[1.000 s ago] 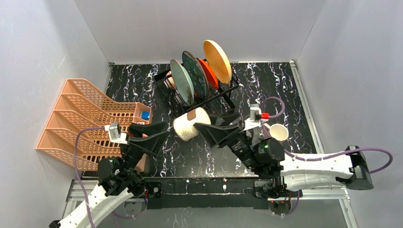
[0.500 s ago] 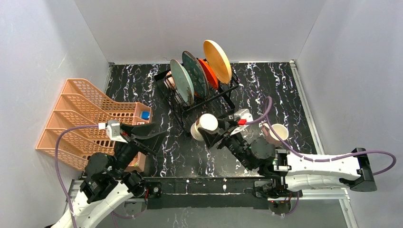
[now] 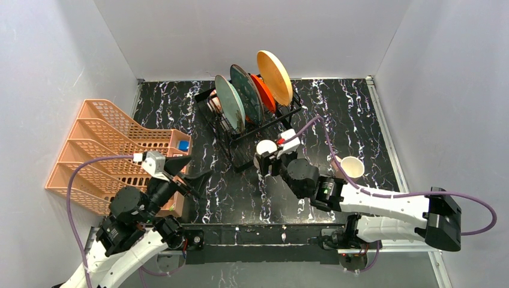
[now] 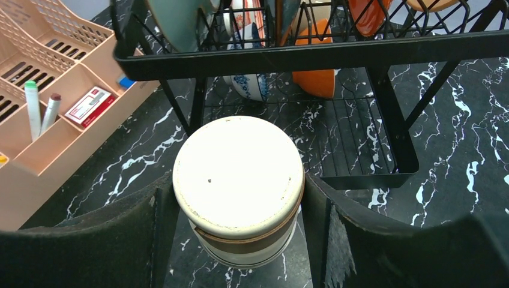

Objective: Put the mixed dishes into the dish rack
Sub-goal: Turn the cup upside down in the dish rack.

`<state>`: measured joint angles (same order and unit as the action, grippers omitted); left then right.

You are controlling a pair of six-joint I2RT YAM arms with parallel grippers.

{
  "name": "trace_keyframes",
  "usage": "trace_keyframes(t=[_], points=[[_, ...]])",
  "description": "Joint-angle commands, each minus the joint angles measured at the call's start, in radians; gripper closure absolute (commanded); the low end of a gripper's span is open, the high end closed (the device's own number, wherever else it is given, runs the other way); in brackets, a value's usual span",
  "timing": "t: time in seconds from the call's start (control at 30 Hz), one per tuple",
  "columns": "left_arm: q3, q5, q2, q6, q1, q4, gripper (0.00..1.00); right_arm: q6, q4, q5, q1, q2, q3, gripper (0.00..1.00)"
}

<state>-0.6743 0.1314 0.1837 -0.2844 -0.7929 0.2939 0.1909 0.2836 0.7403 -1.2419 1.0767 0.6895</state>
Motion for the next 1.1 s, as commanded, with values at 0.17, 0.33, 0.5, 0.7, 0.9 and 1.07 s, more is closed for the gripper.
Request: trace_keyframes(t=[0.17,0.33,0.5,0.7,0.9,1.07], points=[[0.026,0.054,-0.039,0.107,0.005,0.026,0.02,-0.017,0.226,-0.109,0.127,0.030,-0.043,0.99],[0.040,0.050,-0.042,0.126,0.005,0.054,0.02,-0.018,0.327,-0.200,0.198,0.068,-0.067,0.99],[0.056,0.059,-0.064,0.122,0.005,0.058,0.02,-0.051,0.480,-0.260,0.230,0.137,-0.096,0.99],[0.065,0.068,-0.069,0.130,0.005,0.061,0.02,-0.083,0.678,-0.306,0.244,0.242,-0.129,0.99],[0.065,0.068,-0.059,0.138,0.005,0.066,0.02,-0.112,0.848,-0.342,0.248,0.394,-0.116,0.99],[0.069,0.079,-0.070,0.139,0.004,0.068,0.02,-0.152,0.997,-0.359,0.249,0.516,-0.106,0.99]])
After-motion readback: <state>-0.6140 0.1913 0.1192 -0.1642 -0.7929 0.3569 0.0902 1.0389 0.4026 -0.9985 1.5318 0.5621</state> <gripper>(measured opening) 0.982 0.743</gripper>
